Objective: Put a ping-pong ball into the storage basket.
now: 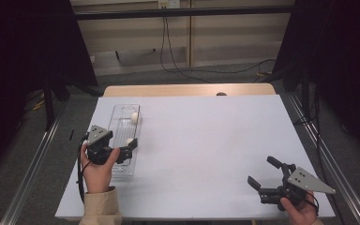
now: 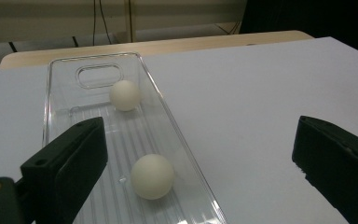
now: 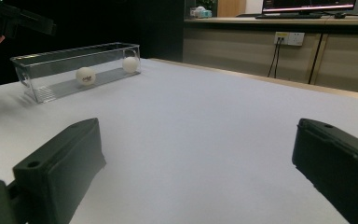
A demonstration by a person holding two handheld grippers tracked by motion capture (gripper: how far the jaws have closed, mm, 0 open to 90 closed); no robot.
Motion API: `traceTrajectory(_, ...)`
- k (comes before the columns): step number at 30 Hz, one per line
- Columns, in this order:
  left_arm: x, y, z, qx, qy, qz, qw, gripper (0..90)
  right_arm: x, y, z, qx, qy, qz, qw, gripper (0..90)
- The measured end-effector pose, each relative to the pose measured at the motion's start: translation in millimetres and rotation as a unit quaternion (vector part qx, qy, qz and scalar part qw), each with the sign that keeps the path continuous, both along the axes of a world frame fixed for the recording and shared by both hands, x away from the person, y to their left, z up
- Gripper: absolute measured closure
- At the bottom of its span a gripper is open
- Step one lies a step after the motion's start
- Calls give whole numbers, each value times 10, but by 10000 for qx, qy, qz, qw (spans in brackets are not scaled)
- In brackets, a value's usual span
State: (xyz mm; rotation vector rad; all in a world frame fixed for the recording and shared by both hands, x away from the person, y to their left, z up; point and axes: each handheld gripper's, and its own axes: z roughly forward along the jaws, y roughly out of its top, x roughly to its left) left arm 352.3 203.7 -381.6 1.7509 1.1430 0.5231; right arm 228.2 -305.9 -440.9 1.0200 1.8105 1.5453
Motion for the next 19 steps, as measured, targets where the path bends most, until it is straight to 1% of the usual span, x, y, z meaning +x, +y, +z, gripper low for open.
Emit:
traceTrajectory(1, -18, 9, -9, -27, -18, -13, 10000, 34, -1, 2, 0, 3, 3, -3, 10000, 11)
traceTrajectory(3, -55, 19, -22, -11, -64, -57, 10000, 34, -2, 6, 1, 10, -5, -3, 10000, 11)
traceTrajectory(6, -113, 40, -35, -159, -151, -115, 9997, 34, -1, 8, 0, -9, -8, 2, 10000, 11)
traceTrajectory(8, -155, 49, -47, -165, -215, -155, 9995, 34, -1, 10, 0, -11, -6, -4, 10000, 11)
traceTrajectory(10, -195, 54, -64, -223, -257, -189, 9992, 33, -1, 11, -1, 6, 2, -11, 10000, 11)
traceTrajectory(11, -226, 64, -75, -194, -267, -243, 9992, 34, 0, 10, -2, 2, 3, -7, 10000, 11)
traceTrajectory(12, -250, 67, -86, -239, -277, -237, 9991, 33, 1, 11, -4, -2, 10, -10, 10000, 11)
traceTrajectory(16, -313, 103, -128, -208, -413, -274, 9986, 33, 8, 19, -6, -24, 10, 0, 10000, 11)
traceTrajectory(19, -342, 138, -161, -333, -512, -193, 9979, 33, 13, 29, -2, -13, 9, -1, 10000, 11)
